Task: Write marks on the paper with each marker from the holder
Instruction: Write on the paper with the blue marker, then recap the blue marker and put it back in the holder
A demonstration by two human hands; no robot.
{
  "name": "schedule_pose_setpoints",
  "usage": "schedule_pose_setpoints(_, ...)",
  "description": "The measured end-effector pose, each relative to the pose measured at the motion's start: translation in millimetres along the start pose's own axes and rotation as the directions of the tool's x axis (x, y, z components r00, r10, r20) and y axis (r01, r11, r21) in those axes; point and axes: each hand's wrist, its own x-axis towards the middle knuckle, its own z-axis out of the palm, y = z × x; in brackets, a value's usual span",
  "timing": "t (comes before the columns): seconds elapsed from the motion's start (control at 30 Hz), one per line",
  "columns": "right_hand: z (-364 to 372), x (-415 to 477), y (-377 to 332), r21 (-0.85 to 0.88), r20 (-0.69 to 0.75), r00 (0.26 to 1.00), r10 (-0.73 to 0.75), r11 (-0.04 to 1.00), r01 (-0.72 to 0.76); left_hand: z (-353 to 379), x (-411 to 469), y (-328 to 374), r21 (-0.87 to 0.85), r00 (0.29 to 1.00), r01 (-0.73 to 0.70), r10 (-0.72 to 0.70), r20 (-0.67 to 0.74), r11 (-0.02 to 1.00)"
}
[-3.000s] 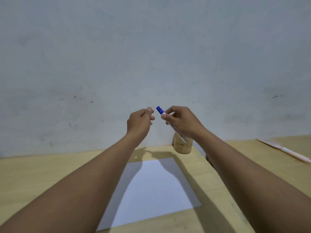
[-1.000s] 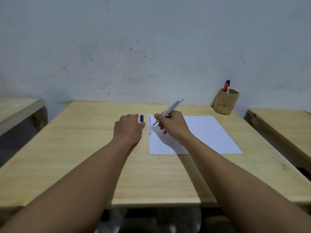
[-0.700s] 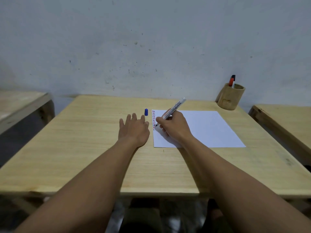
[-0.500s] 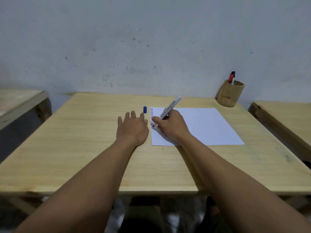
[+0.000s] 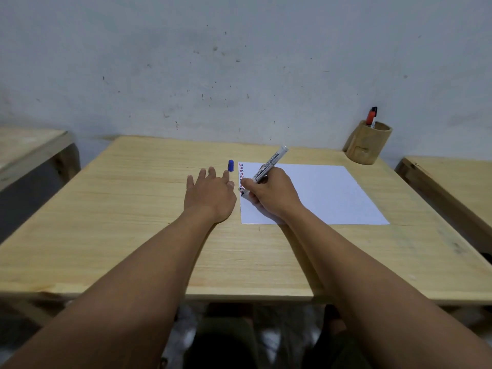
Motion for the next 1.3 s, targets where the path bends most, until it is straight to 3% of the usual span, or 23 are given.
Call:
schedule_pose_setpoints(0.17, -2, -2, -3, -0.028, 0.014, 1.000, 0.011, 1.000, -0.011, 0, 0, 0, -0.024, 1.000, 0.007, -0.007, -0.003, 1.000)
schedule_pose_setpoints(0.27, -5, -2, -4, 0.063, -0.039, 0.998, 0.048, 0.997, -0.045, 0, 1, 1, -0.064, 0.997, 0.026, -0.031, -0.072, 0.998)
schedule_pose_setpoints(0.4, -15, 3, -8, 0.235, -0.044, 0.992, 0.115, 0.967, -0.102, -14, 10, 3, -0.348, 0.950, 0.097, -0.191, -0.248, 0.932)
schedule_pose_setpoints(0.47, -21, 7, -10, 0.343, -0.031, 0.988, 0.150, 0.930, -0.131, -22, 19, 6, -0.423, 0.958, 0.044, -0.157, -0.238, 0.905)
schedule_pose_setpoints(0.6, -35, 14, -19, 0.467, -0.012, 0.985, 0.172, 0.872, -0.147, -31, 39, 9, -0.357, 0.988, -0.042, -0.014, -0.152, 0.933)
schedule_pose_setpoints(0.7, -45, 18, -24, 0.581, 0.033, 0.975, 0.220, 0.790, -0.198, -27, 48, 6, -0.366, 0.990, -0.039, -0.013, -0.139, 0.930)
schedule_pose_setpoints(0.8, -52, 19, -20, 0.578, 0.020, 0.980, 0.199, 0.797, -0.174, -25, 50, 5, -0.391, 0.979, -0.043, -0.039, -0.199, 0.919)
schedule_pose_setpoints(0.9, -57, 20, -15, 0.558, -0.051, 0.977, 0.207, 0.818, -0.144, -37, 47, 18, -0.599, 0.958, -0.057, -0.124, -0.257, 0.799)
schedule_pose_setpoints(1.0, -64, 24, -19, 0.648, -0.110, 0.957, 0.267, 0.749, -0.134, -54, 44, 39, -0.825, 0.942, -0.075, -0.231, -0.243, 0.561)
schedule_pose_setpoints(1.1, -76, 27, -30, 0.754, -0.115, 0.943, 0.311, 0.645, -0.121, -65, 46, 52, -0.908, 0.963, -0.076, -0.206, -0.174, 0.413)
schedule_pose_setpoints(1.3, -95, 27, -42, 0.753, -0.173, 0.953, 0.248, 0.657, -0.034, -76, 43, 75, -0.965, 0.990, -0.047, -0.116, -0.080, 0.258)
